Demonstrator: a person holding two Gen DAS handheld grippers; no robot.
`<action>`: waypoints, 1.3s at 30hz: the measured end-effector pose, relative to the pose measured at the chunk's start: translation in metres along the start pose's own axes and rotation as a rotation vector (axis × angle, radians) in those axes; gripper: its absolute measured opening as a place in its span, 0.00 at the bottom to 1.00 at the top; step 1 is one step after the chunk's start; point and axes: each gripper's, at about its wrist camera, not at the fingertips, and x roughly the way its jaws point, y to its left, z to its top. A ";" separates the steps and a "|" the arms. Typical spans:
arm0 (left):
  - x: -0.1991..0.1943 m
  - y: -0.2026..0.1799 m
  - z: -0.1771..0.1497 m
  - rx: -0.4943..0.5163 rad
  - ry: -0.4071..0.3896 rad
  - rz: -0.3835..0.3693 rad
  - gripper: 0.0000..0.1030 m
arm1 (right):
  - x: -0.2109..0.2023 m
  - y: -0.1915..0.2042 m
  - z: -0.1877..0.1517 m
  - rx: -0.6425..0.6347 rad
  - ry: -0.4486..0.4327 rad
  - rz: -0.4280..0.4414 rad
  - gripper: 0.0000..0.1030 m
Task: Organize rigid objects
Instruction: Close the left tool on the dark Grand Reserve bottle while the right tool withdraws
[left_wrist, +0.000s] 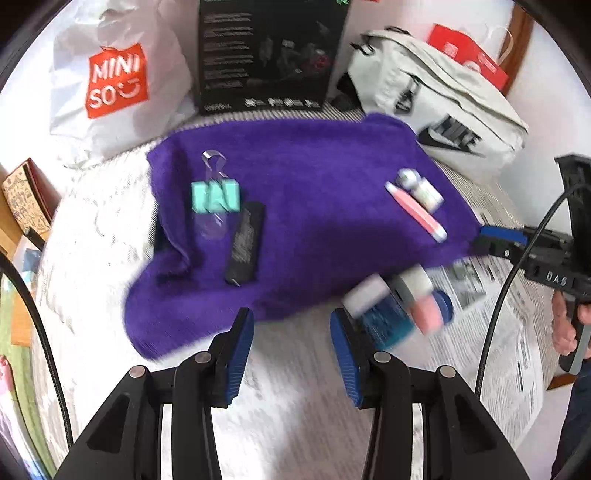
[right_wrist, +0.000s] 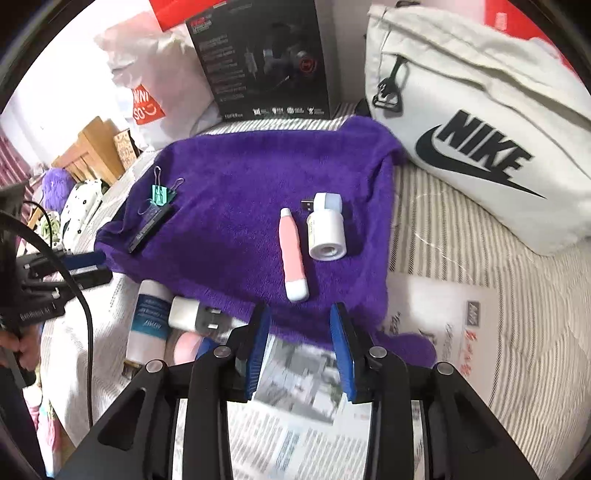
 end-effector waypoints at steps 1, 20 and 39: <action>0.001 -0.003 -0.003 0.000 0.005 -0.001 0.40 | -0.003 0.000 -0.004 0.007 0.002 -0.005 0.34; 0.031 -0.047 -0.023 -0.006 0.091 0.012 0.41 | -0.037 0.021 -0.080 0.087 0.012 0.063 0.35; 0.023 -0.035 -0.037 0.088 0.031 0.093 0.41 | -0.034 0.035 -0.087 0.068 0.025 0.057 0.35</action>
